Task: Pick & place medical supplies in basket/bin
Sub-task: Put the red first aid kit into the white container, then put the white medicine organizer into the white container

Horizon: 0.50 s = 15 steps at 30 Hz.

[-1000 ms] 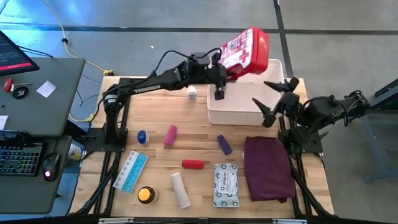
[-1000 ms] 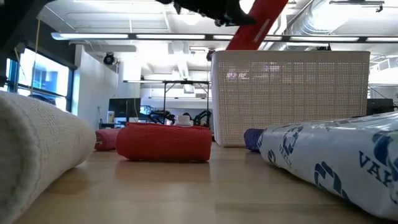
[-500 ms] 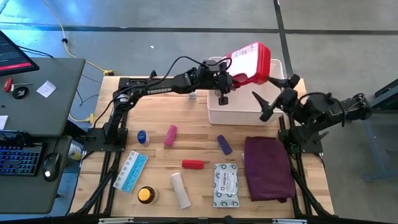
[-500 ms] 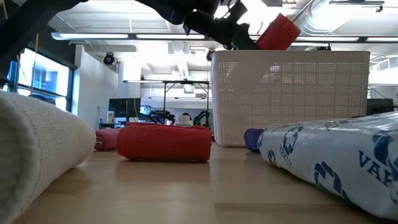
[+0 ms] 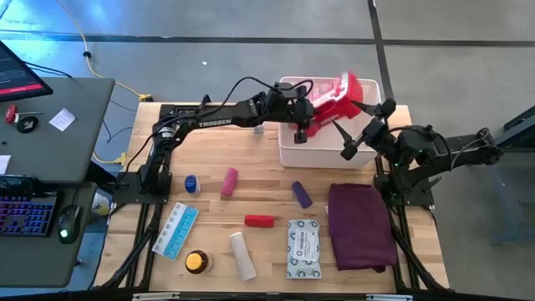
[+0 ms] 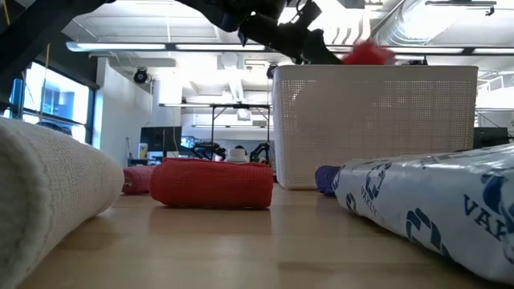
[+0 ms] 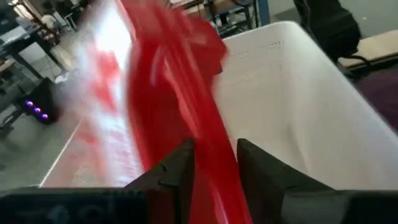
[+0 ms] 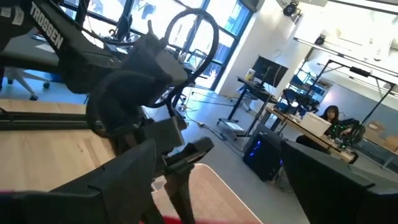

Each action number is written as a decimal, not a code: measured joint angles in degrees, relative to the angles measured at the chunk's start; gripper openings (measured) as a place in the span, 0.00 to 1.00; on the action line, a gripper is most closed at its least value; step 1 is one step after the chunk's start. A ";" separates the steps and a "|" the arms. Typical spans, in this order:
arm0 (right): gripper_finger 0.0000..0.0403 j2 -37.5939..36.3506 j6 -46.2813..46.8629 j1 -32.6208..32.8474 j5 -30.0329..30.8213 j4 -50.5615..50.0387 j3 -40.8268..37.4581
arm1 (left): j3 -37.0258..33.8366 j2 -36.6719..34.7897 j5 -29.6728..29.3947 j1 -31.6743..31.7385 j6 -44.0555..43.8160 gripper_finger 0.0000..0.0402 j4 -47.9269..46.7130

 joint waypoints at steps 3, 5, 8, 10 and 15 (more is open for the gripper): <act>0.83 0.02 -0.04 0.00 -0.13 0.00 0.00 | -0.26 0.86 -0.67 -0.31 -0.02 0.35 -1.08; 0.83 0.02 -0.04 0.00 -0.20 -0.11 0.00 | -0.10 1.61 -0.67 -0.98 -0.25 0.28 0.47; 0.83 0.02 -0.04 0.00 -0.20 -0.31 0.00 | -0.16 1.77 -0.73 -1.03 -1.07 0.17 -0.41; 0.83 0.02 -0.04 0.00 -0.20 -0.87 0.00 | -0.20 1.77 -0.77 -1.05 -1.11 0.10 -0.97; 0.83 0.02 0.85 0.02 -0.11 -3.41 0.00 | -0.33 0.45 -2.38 -1.03 -1.10 0.05 -3.27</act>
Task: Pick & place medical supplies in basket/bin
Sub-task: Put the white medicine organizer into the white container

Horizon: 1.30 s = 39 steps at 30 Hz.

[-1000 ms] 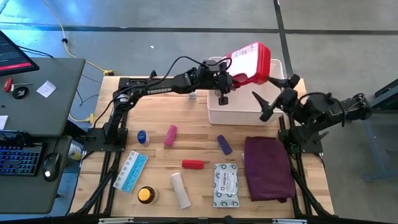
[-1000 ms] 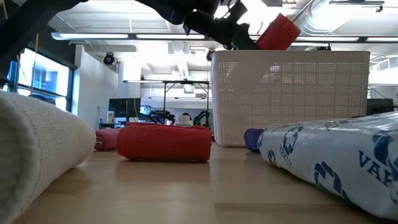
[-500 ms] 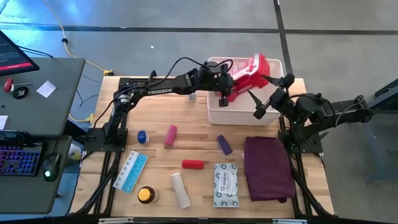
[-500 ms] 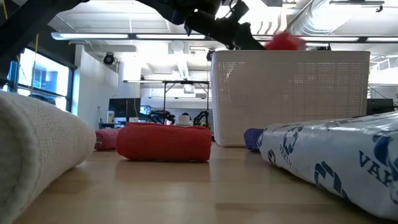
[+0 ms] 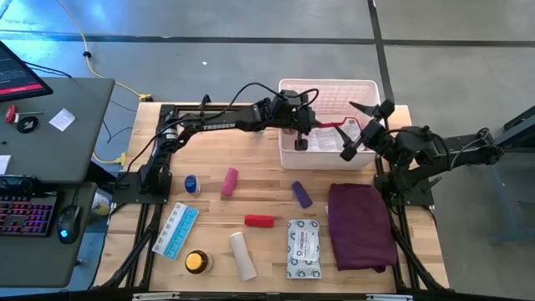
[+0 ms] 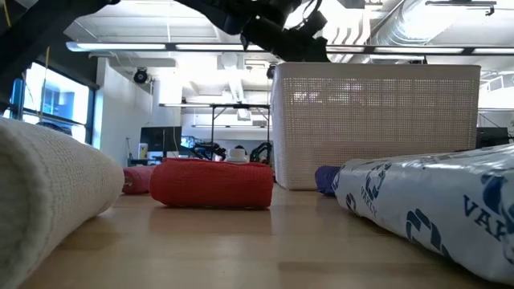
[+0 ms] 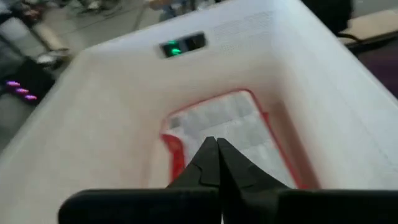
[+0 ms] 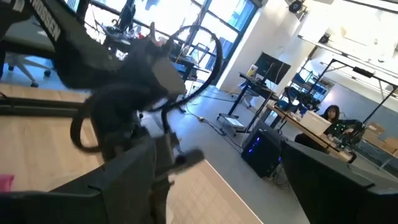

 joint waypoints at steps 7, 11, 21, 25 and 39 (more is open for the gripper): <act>0.83 -0.02 4.05 -0.02 0.47 -4.75 0.00 | 0.09 -7.58 -10.56 0.02 2.56 0.28 -6.60; 0.83 -0.02 8.57 -0.12 0.32 -9.18 0.00 | 0.07 -12.78 -11.72 0.04 3.29 0.34 -11.19; 0.83 0.00 17.60 -2.25 -9.52 -18.16 0.00 | 0.02 -23.53 -9.99 0.48 -0.64 0.23 -21.29; 0.83 0.00 16.87 -1.65 -12.69 -17.31 0.00 | 0.07 -26.38 -8.82 0.35 -3.77 0.14 -27.75; 0.79 0.42 11.65 12.04 -17.88 19.73 -19.80 | -31.80 -42.80 -13.19 -10.47 -17.27 0.13 -13.14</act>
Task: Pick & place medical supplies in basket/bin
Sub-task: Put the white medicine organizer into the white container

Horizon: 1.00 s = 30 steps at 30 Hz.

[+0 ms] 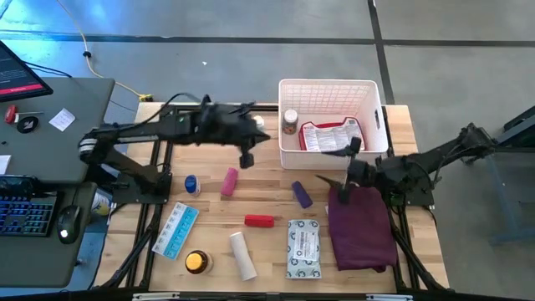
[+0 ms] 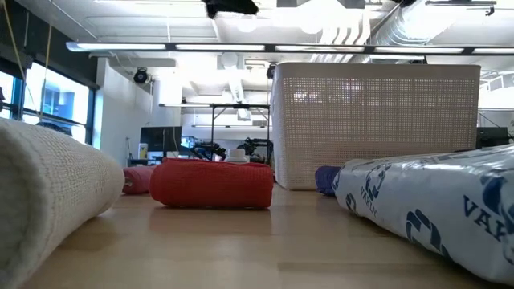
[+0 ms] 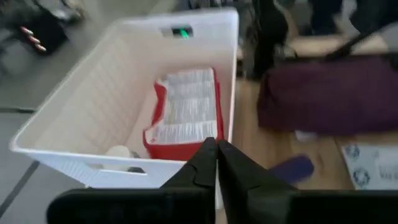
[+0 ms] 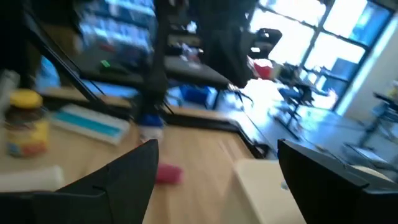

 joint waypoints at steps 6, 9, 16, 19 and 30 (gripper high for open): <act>0.79 3.46 -0.34 4.00 0.21 10.09 -4.18 | -18.42 -10.67 -1.44 -8.16 -3.07 0.13 23.44; 0.79 7.13 -0.50 5.01 -1.46 12.64 -4.33 | -25.69 -12.48 -1.62 -11.90 -3.09 0.10 32.02; 0.79 15.31 -2.07 5.41 -5.73 15.59 0.68 | -34.10 -11.78 -3.32 -21.36 -2.45 0.08 41.36; 0.79 19.13 -2.99 5.32 -5.61 16.91 2.70 | -34.05 -11.64 -6.09 -24.23 -3.04 0.11 42.69; 0.79 29.43 4.27 6.54 -10.80 17.73 4.50 | -33.93 -10.37 -22.07 -31.70 -4.42 0.15 40.59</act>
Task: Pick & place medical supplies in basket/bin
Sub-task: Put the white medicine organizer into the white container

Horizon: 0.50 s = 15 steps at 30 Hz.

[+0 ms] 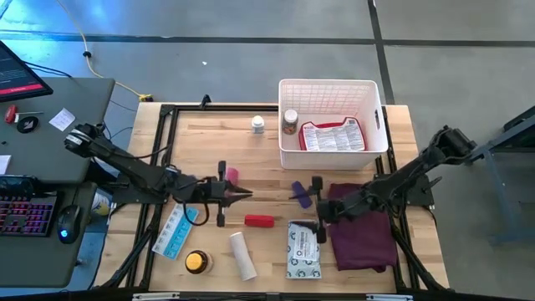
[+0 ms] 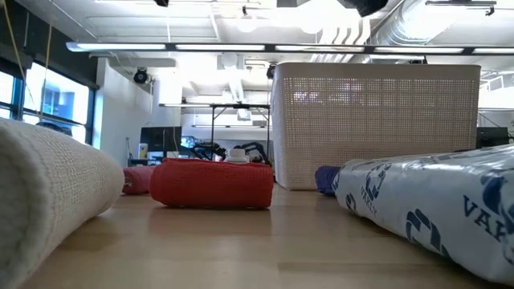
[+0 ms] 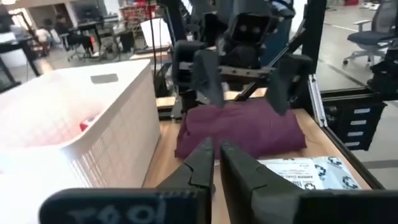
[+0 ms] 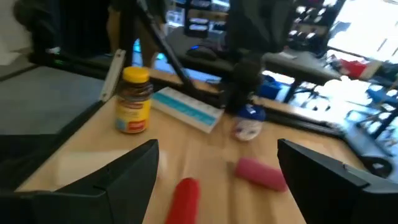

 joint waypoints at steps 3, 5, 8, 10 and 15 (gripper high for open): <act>0.79 0.62 -0.11 2.22 0.69 1.69 0.00 | 0.00 0.02 -0.15 0.08 -3.11 0.14 -1.11; 0.79 0.62 -1.12 3.66 1.38 3.69 0.00 | 0.00 0.06 -0.05 0.20 -3.80 0.14 -1.16; 0.79 0.60 -3.31 5.47 3.38 5.93 0.00 | 0.00 1.05 0.37 0.13 -4.04 0.16 -0.71; 0.79 0.60 -4.18 6.17 4.16 6.04 0.00 | -0.04 1.25 0.52 0.13 -4.02 0.17 -0.79; 0.79 0.60 -4.71 6.12 6.48 6.02 0.00 | -0.06 1.20 0.76 0.18 -3.04 0.20 0.66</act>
